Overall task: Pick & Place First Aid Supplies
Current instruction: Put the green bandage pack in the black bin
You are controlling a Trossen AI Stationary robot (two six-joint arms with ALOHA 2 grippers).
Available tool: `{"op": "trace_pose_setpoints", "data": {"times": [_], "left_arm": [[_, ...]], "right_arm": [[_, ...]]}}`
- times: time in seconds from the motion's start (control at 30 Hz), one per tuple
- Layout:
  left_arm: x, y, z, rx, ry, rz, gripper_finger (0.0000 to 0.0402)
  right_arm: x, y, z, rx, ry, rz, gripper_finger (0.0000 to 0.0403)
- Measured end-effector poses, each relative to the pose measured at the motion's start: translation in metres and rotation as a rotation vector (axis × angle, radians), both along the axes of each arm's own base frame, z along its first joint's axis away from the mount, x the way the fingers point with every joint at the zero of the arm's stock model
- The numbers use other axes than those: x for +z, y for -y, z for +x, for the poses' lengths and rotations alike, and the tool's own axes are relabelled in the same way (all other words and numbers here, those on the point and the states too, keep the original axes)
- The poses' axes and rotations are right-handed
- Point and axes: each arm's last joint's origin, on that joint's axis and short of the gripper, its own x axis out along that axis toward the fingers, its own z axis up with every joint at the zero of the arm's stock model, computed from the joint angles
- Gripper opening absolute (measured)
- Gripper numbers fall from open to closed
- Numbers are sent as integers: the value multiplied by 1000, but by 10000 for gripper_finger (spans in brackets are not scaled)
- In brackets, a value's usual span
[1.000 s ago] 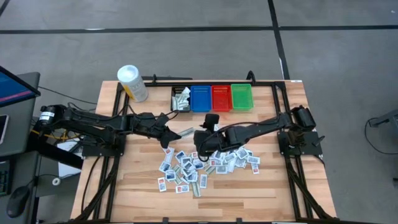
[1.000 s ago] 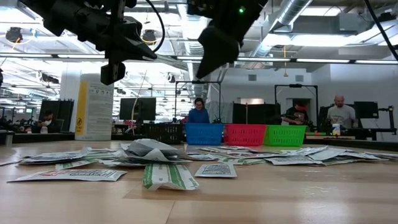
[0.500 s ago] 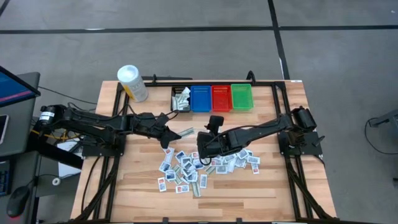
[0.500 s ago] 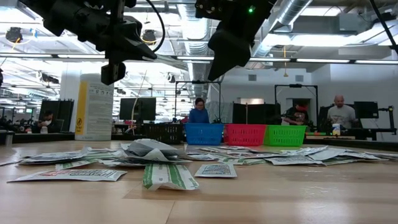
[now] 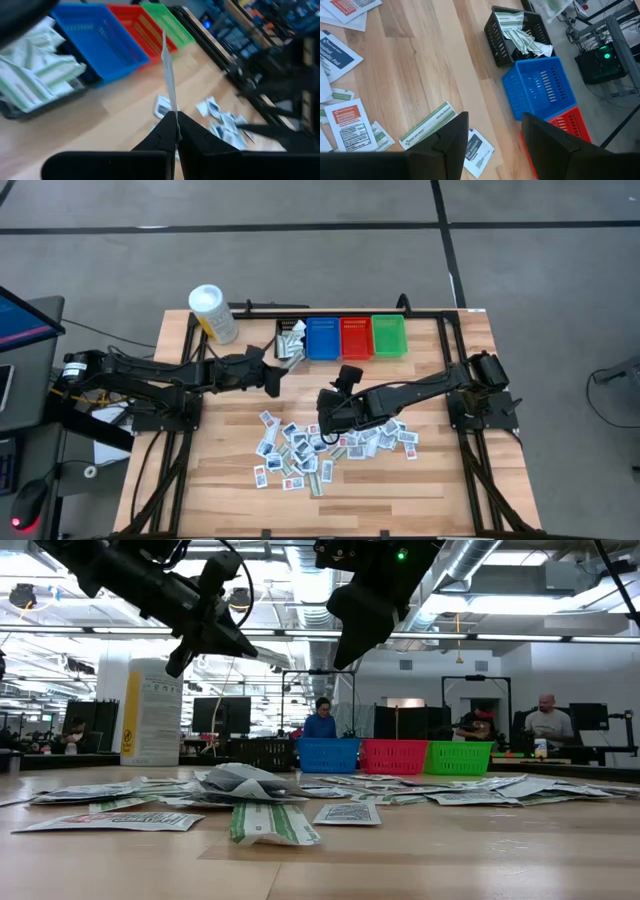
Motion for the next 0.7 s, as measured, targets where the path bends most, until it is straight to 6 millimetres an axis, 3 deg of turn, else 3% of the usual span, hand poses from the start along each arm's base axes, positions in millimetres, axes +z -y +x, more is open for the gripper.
{"op": "trace_pose_setpoints", "data": {"times": [0.37, 0.57, 0.7], "left_arm": [[-1, -21, -3, 53, -46, 92, 8], [-14, -50, -2, 111, -102, 56, 10], [-22, -75, 3, 108, -48, 15, 10]], "right_arm": [[0, 0, 0, 7, -6, 19, 180], [-1, 0, 0, 6, -6, 45, 178], [-2, 2, 0, 9, -12, 68, 180]]}}
